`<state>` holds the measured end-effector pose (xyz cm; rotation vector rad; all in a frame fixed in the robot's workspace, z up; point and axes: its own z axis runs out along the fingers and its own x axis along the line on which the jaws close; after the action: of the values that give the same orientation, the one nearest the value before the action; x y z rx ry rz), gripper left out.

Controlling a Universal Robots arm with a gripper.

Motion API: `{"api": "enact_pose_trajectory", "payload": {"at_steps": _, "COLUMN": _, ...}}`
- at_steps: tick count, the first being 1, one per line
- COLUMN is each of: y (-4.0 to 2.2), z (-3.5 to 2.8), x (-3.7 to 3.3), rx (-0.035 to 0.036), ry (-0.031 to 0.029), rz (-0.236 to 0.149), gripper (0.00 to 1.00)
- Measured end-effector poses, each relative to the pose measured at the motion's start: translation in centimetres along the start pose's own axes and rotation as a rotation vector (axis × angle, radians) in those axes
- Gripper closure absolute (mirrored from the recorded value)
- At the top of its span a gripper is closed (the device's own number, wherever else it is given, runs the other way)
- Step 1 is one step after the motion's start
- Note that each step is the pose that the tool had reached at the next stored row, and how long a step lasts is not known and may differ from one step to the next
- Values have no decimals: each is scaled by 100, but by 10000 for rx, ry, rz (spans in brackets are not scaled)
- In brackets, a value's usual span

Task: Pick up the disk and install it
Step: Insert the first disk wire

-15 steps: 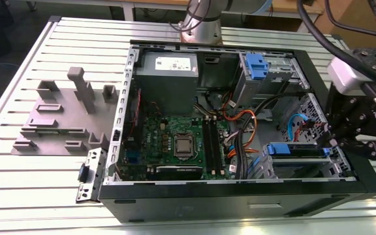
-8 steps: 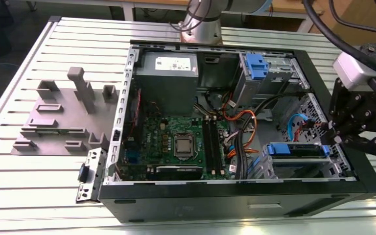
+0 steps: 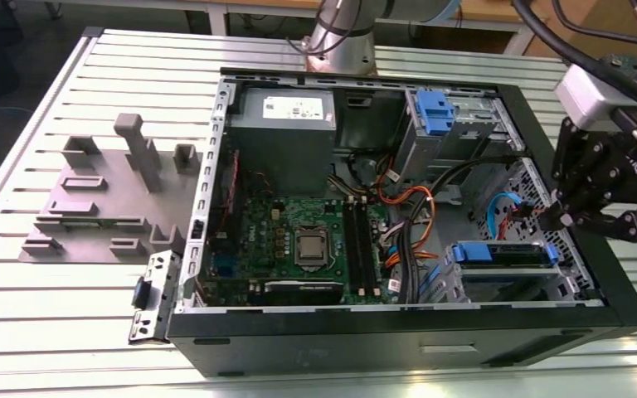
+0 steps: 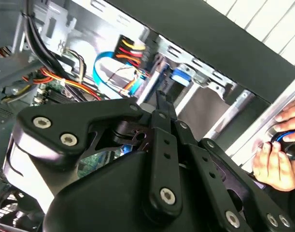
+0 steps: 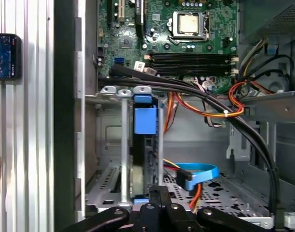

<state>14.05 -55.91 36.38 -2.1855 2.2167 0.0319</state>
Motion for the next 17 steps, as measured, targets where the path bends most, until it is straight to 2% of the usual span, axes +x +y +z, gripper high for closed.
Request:
{"api": "enact_pose_trajectory", "payload": {"at_steps": 5, "y": -43, "z": 5, "x": -118, "rx": 1, "ry": 17, "rz": 1, "gripper": 89}}
{"api": "enact_pose_trajectory", "payload": {"at_steps": 8, "y": -70, "z": 8, "x": -162, "rx": 0, "ry": 16, "rz": 1, "gripper": 89}}
{"api": "enact_pose_trajectory", "payload": {"at_steps": 17, "y": -79, "z": 8, "x": -169, "rx": 0, "ry": 18, "rz": 1, "gripper": 89}}
